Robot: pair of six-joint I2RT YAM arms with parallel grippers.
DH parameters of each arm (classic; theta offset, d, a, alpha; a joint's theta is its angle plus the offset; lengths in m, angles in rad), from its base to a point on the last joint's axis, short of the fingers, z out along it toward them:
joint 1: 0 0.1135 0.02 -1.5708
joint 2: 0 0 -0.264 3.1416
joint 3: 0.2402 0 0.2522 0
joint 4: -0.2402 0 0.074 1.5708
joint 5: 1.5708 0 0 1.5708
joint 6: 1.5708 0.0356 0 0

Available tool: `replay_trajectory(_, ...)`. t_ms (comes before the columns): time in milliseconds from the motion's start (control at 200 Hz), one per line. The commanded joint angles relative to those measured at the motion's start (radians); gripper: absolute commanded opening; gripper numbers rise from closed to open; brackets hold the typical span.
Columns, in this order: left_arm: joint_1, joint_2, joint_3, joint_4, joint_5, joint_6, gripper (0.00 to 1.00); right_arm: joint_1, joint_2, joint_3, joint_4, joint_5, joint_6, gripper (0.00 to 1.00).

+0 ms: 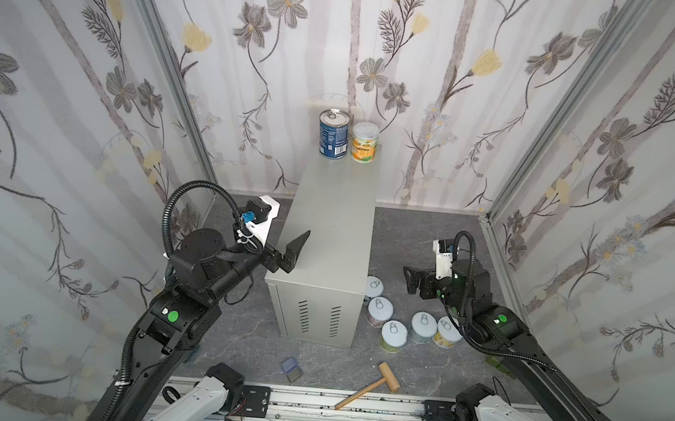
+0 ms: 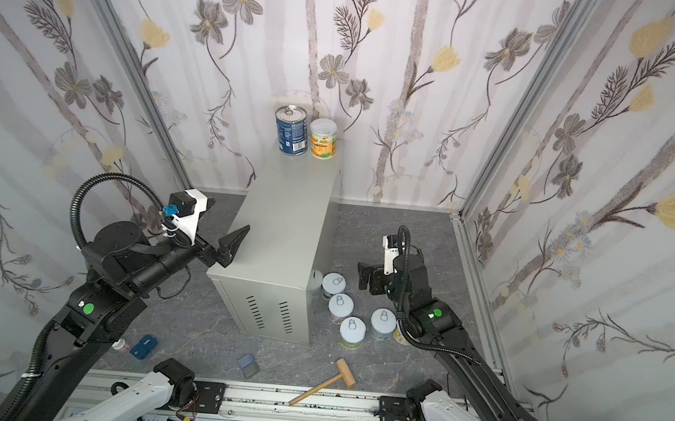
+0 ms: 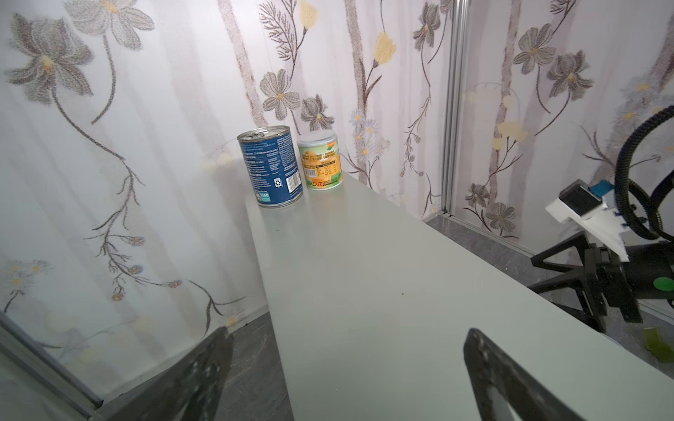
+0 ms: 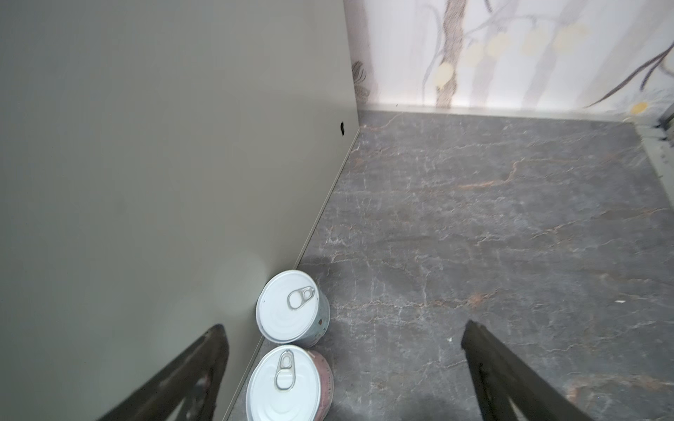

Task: Place and organize the canned foods onto the counter
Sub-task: 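Open the right gripper and withdraw it from the orange-label can, then lower the right gripper over the green-label can on the floor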

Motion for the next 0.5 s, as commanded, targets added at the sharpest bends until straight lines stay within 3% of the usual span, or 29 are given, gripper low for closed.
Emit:
replay_trajectory(0, 0.001, -0.002, 0.003, 0.010, -0.054, -0.006, 1.00, 0.028, 0.048, -0.030, 0.051, -0.059, 0.021, 1.00)
replay_trajectory(265, 0.001, 0.007, -0.006, 0.012, -0.047, -0.011, 1.00, 0.152, 0.169, -0.073, 0.023, -0.061, 0.100, 1.00)
replay_trajectory(495, 0.004, 0.010, -0.015, 0.013, -0.040, -0.012, 1.00, 0.210, 0.019, -0.196, -0.109, -0.099, 0.161, 1.00)
